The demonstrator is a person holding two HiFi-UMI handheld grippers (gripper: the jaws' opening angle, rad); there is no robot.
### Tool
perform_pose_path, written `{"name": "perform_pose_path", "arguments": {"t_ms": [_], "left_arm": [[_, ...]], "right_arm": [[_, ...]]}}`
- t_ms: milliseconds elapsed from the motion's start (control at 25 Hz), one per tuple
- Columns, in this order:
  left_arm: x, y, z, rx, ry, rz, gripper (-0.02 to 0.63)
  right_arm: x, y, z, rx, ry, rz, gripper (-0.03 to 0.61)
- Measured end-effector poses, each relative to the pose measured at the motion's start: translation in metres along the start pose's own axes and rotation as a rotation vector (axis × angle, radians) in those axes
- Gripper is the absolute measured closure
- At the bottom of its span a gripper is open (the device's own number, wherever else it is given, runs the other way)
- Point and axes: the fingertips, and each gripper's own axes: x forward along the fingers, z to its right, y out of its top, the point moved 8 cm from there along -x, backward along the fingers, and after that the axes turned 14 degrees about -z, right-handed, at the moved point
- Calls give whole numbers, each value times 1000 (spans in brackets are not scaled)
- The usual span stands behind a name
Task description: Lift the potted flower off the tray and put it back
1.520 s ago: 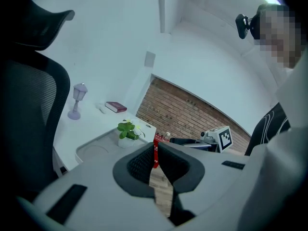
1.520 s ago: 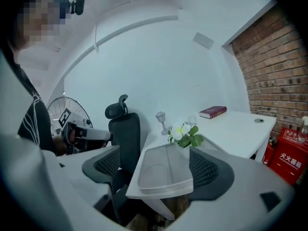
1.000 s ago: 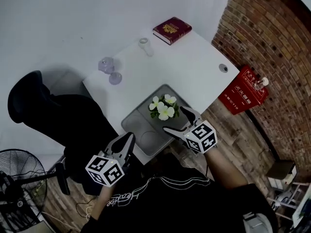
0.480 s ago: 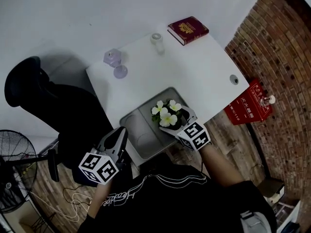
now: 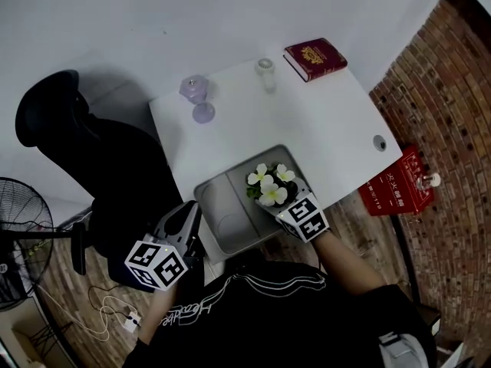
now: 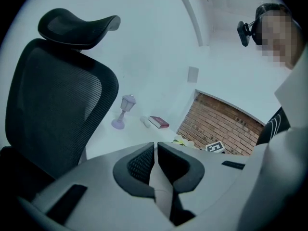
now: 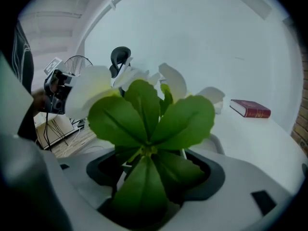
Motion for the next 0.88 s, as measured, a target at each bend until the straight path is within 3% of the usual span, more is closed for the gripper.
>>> {"name": "perform_pose_path", "arguments": {"t_ms": [280,880], "left_arm": [[-9,-4,-7,-29,24,30,568],[-32,-7,16,30,-27,-4,568]], "right_arm": [[-1,3,1,13,-1,22,230],[-54,9,-18,86,-44,128,235]]}}
